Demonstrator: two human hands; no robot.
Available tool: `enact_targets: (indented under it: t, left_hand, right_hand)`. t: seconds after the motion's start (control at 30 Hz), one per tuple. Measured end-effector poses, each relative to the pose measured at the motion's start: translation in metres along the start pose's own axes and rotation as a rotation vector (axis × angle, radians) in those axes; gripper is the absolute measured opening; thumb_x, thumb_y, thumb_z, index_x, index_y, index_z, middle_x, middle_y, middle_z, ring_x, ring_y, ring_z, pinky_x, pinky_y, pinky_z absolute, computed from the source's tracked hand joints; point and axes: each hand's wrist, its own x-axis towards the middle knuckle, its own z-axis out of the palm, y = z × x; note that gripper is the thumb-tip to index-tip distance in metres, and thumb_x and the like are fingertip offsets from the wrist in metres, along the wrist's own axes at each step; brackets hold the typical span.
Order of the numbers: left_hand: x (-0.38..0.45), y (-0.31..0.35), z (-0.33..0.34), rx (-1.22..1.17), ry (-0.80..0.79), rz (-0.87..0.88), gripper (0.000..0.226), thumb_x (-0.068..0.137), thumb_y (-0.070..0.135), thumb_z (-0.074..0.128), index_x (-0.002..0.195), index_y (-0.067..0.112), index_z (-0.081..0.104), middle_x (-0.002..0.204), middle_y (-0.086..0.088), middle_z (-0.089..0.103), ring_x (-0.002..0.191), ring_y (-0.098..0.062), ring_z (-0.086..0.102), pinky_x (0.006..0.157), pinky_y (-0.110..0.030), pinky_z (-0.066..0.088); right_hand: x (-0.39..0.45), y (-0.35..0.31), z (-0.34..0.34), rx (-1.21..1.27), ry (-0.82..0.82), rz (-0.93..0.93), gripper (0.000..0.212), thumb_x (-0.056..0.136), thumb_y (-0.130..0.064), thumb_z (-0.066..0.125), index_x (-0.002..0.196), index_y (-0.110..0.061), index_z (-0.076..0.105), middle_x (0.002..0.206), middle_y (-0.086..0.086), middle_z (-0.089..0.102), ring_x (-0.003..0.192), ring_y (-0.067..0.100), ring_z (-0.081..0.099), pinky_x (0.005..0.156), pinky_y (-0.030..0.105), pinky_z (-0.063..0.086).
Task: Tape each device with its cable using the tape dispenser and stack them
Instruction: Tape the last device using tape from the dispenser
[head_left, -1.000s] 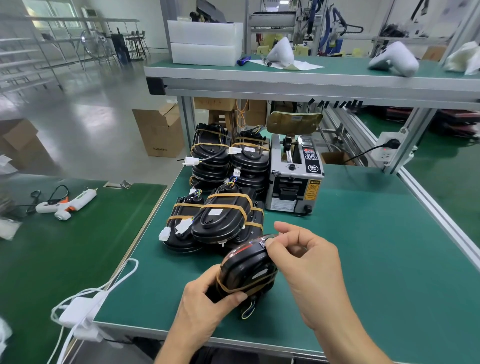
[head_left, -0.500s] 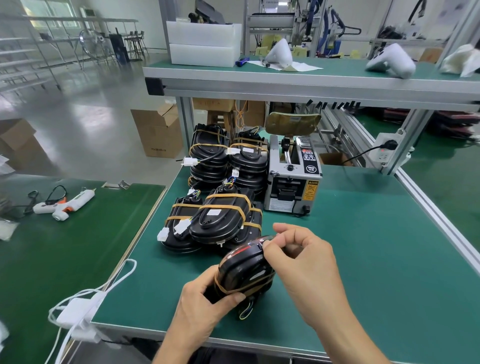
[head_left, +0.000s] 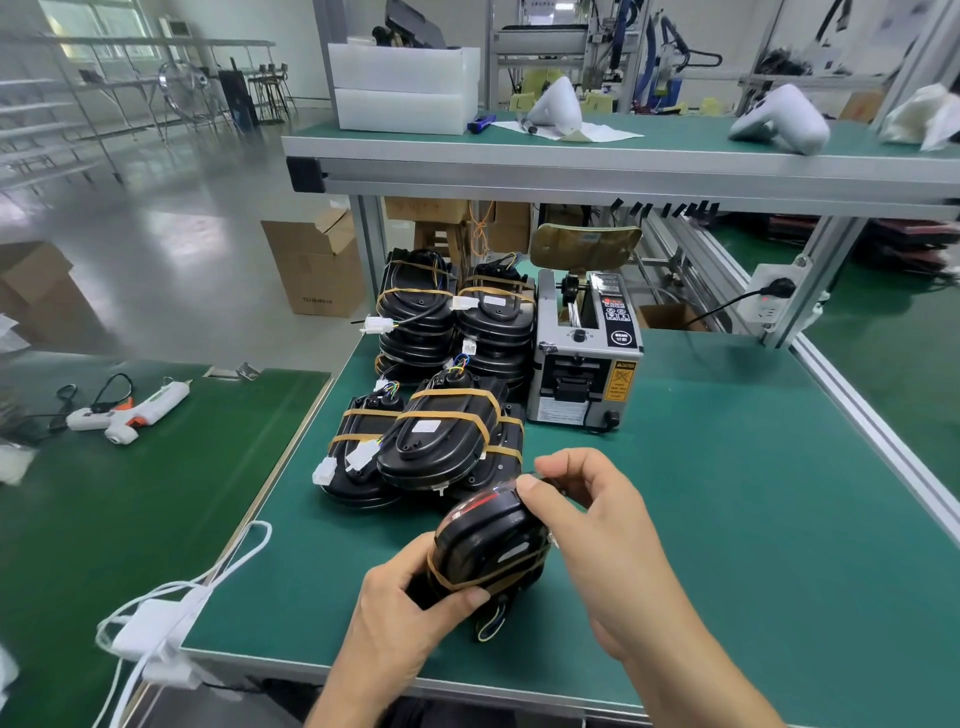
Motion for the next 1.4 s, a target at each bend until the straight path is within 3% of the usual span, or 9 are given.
enact_targets:
  t: [0.1,0.23,0.4,0.6,0.83,0.93,1.13,1.27,1.4]
  left_hand:
    - [0.001,0.000,0.000,0.021,-0.014,0.010,0.062,0.077,0.065,0.090,0.130,0.038,0.073,0.110,0.002,0.082,0.101,-0.016,0.075,0.090,-0.023,0.057]
    - [0.001,-0.004,0.000,0.028,-0.013,0.001,0.065,0.075,0.066,0.091,0.131,0.039,0.073,0.111,0.004,0.082,0.102,-0.014,0.076,0.091,-0.022,0.057]
    - [0.001,-0.005,-0.003,0.027,-0.013,0.001,0.066,0.074,0.066,0.090,0.131,0.038,0.073,0.111,0.005,0.082,0.102,-0.012,0.076,0.090,-0.022,0.058]
    - [0.001,-0.009,-0.004,0.035,-0.015,-0.011,0.061,0.073,0.055,0.093,0.129,0.040,0.074,0.109,0.006,0.082,0.100,-0.013,0.077,0.090,-0.025,0.059]
    - [0.000,-0.003,-0.002,0.035,-0.011,0.004,0.061,0.073,0.056,0.092,0.129,0.041,0.074,0.109,0.007,0.083,0.100,-0.009,0.077,0.088,-0.019,0.058]
    - [0.000,0.003,-0.002,0.036,-0.005,0.022,0.062,0.073,0.066,0.090,0.127,0.040,0.075,0.110,0.007,0.082,0.100,-0.008,0.076,0.088,-0.017,0.056]
    - [0.001,0.009,0.000,0.028,0.036,0.026,0.055,0.069,0.071,0.089,0.116,0.046,0.077,0.104,0.009,0.083,0.095,-0.006,0.076,0.085,-0.016,0.056]
    - [0.002,0.009,-0.001,0.022,0.056,0.038,0.058,0.065,0.079,0.087,0.113,0.048,0.078,0.102,0.008,0.083,0.093,-0.005,0.076,0.084,-0.014,0.055]
    - [0.003,0.007,-0.002,0.019,0.049,0.044,0.060,0.063,0.078,0.090,0.116,0.051,0.077,0.103,0.008,0.084,0.096,-0.005,0.077,0.086,-0.015,0.056]
  right_hand:
    - [-0.001,0.003,0.004,0.047,0.016,0.023,0.020,0.073,-0.039,0.070,0.093,-0.037,0.067,0.105,-0.002,0.069,0.099,0.015,0.064,0.085,0.030,0.044]
    - [-0.003,0.008,0.008,0.016,0.022,-0.020,0.018,0.089,-0.030,0.068,0.096,-0.046,0.064,0.105,-0.015,0.068,0.100,0.002,0.063,0.088,0.026,0.043]
    - [-0.007,0.008,0.008,-0.277,0.026,-0.139,0.026,0.085,-0.054,0.064,0.110,-0.053,0.054,0.115,-0.030,0.058,0.111,-0.011,0.054,0.082,0.015,0.042]
    - [-0.007,-0.002,0.000,-0.556,-0.048,-0.264,0.028,0.090,-0.061,0.059,0.115,-0.049,0.052,0.116,-0.032,0.051,0.111,-0.015,0.048,0.088,0.023,0.048]
    - [-0.001,0.001,-0.001,-0.536,-0.116,-0.258,0.022,0.093,-0.057,0.055,0.110,-0.044,0.057,0.115,-0.029,0.049,0.114,-0.010,0.049,0.090,0.018,0.044]
    - [0.002,0.007,0.003,-0.423,-0.100,-0.237,0.005,0.100,-0.042,0.055,0.101,-0.042,0.060,0.115,-0.030,0.050,0.119,-0.006,0.045,0.092,0.018,0.038]
    - [0.004,0.016,0.007,-0.321,-0.133,-0.263,0.031,0.093,-0.067,0.039,0.109,-0.048,0.059,0.124,-0.028,0.054,0.130,-0.005,0.043,0.095,0.018,0.038]
    - [0.013,0.020,-0.009,-0.286,-0.223,-0.228,0.054,0.085,-0.077,0.054,0.133,-0.052,0.052,0.135,-0.031,0.054,0.130,-0.011,0.048,0.098,0.018,0.041]
    - [0.021,0.024,-0.012,-0.300,-0.359,-0.197,0.061,0.083,-0.085,0.053,0.133,-0.052,0.052,0.129,-0.028,0.063,0.123,-0.003,0.058,0.102,0.026,0.045]
